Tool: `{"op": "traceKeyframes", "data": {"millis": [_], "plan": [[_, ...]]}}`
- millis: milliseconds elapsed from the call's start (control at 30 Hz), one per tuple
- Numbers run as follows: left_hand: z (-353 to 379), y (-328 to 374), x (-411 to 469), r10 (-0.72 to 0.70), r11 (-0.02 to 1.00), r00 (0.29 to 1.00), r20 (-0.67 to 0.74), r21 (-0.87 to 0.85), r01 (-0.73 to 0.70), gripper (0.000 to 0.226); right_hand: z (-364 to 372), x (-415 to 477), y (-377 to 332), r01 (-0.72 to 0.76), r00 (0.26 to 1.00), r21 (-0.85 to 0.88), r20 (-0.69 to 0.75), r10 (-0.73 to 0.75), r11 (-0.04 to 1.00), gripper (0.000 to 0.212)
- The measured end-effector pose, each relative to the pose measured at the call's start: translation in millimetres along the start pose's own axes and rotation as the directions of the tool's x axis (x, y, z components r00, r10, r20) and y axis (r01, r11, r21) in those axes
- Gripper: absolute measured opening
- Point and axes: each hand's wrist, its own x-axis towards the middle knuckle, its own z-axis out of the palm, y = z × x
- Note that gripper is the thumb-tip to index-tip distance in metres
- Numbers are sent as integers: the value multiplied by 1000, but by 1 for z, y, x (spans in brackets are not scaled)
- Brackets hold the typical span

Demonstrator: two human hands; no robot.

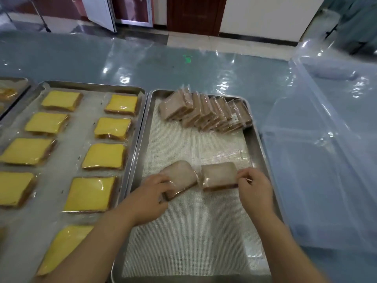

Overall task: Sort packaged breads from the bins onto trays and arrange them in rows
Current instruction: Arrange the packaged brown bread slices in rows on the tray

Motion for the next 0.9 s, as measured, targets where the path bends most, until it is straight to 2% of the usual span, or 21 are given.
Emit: {"op": "traceKeyframes", "data": {"millis": [67,133,233,300,367,467,567,700,900], "plan": [[2,8,5,-43,997,995,-86,60,48,56,-2,0,7,16,992,-226,126,13,974,13],[4,15,12,-102,984,989,-105,137,116,74,-2,0,9,166,953,-412,301,-38,896,34],[8,19,26,-229,944,972,-45,234,233,100,1,5,2,348,836,-467,548,-43,813,76],[10,20,35,-270,926,963,-23,267,266,105,6,12,-1,392,786,-507,618,6,768,95],[12,18,40,-273,916,962,-26,299,268,102,14,21,-2,424,761,-536,648,34,730,105],[14,15,42,-241,915,969,-57,319,246,93,19,29,-7,489,731,-556,682,32,672,104],[18,11,36,-239,928,968,-73,277,250,99,14,31,-6,517,743,-571,669,-3,638,98],[21,16,12,-251,932,968,-30,264,250,102,-5,13,9,519,761,-642,647,36,564,94],[28,25,-31,-257,919,965,46,320,230,101,-31,-29,37,482,789,-654,613,36,583,94]]}}
